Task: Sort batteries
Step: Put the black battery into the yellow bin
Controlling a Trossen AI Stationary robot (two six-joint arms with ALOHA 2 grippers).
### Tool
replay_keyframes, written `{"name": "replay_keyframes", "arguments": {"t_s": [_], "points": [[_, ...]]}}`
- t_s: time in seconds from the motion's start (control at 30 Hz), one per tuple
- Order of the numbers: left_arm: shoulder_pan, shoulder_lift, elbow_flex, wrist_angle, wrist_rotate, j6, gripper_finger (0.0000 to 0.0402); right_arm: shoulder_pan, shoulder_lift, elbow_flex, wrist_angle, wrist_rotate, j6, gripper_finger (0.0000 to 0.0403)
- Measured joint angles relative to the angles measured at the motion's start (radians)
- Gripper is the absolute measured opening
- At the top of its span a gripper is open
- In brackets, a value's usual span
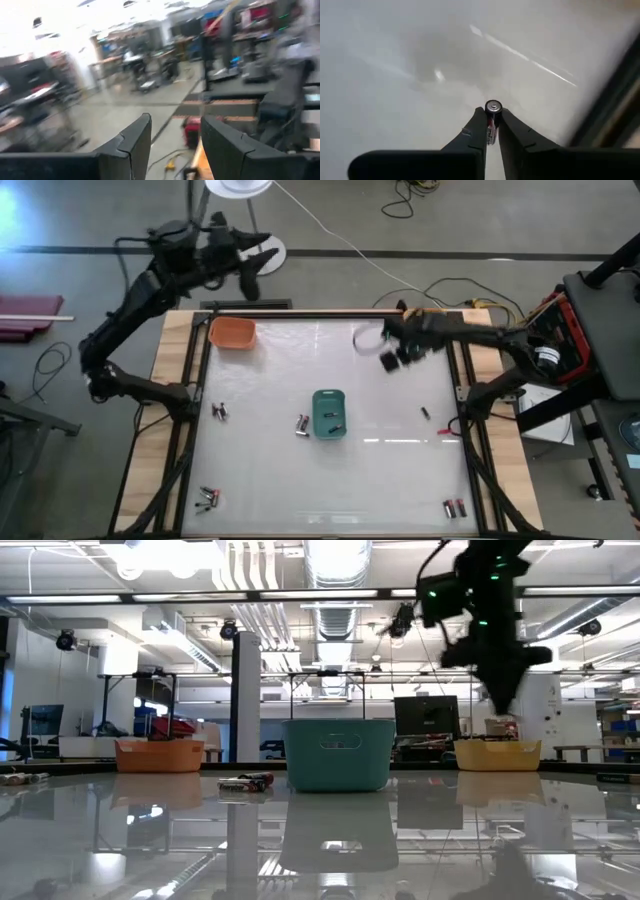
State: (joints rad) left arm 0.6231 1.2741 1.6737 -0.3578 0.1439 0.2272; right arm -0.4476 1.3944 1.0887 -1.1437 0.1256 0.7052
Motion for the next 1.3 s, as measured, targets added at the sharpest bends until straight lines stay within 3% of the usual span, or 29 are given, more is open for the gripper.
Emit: {"name": "replay_keyframes", "arguments": {"t_s": [0.1,0.27,0.43,0.77,0.97,1.3], "points": [[0.000,0.052,-0.001,-0.009,-0.041,-0.009,0.0151,-0.158,0.027,0.072,0.054,0.032,-0.103,0.0023],[-0.004,0.094,-0.001,-0.055,-0.022,-0.078,0.0151,-0.406,0.103,0.155,0.133,0.040,-0.240,0.0022],[-0.012,0.101,-0.001,-0.192,-0.022,-0.114,0.0151,-0.555,0.203,0.157,0.145,0.040,-0.312,0.0023],[-0.038,0.054,-0.001,-0.297,-0.022,-0.102,0.0151,-0.635,0.406,0.155,0.263,0.025,-0.339,0.0023],[-0.038,-0.006,-0.001,-0.324,-0.025,-0.078,0.0151,-0.643,0.458,0.162,0.265,0.027,-0.332,0.0028],[-0.038,-0.105,-0.001,-0.334,-0.028,0.006,0.0151,-0.631,0.333,0.164,0.289,0.058,-0.308,0.0139]]}}
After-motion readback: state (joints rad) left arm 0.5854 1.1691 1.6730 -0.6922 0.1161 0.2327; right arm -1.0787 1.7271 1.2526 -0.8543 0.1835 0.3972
